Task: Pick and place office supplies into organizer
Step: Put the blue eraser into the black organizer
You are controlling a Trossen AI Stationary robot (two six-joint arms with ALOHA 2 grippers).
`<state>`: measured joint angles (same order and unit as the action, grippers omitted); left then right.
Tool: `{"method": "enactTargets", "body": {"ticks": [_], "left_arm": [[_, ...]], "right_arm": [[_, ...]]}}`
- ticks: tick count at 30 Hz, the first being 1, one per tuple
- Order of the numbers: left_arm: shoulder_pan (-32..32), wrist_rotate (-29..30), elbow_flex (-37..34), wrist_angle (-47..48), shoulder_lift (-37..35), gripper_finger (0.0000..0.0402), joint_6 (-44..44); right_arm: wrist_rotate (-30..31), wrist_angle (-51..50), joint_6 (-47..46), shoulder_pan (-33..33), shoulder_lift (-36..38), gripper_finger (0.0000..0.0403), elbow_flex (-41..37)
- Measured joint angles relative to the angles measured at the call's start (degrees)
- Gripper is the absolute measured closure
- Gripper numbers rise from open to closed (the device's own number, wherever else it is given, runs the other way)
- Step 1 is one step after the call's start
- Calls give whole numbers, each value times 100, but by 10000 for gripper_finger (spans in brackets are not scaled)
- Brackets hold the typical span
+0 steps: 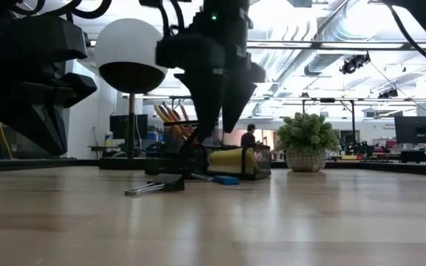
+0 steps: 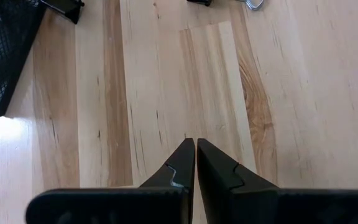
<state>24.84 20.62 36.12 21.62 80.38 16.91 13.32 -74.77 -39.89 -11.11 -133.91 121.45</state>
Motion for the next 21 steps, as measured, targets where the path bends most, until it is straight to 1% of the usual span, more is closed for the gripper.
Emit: {"method": "enactTargets", "body": {"ticks": [3,6,9,15,21], "left_arm": [[0,0,0,-2,0,394,-9],[0,0,0,-2,0,394,-11],[0,0,0,-2,0,394,-11],[0,0,0,3,0,394,-11],[0,0,0,2,0,394,-11]], "right_arm": [[379,65,-1111,-182,0,127,0],[643,215,-1894,-294,0,126,-88],[502,225,-2451,-307,0,127,-255],[-108,251,-2711,-121,-2,132,-691],[-177,770,-2724,35,-2,132,-807]]}}
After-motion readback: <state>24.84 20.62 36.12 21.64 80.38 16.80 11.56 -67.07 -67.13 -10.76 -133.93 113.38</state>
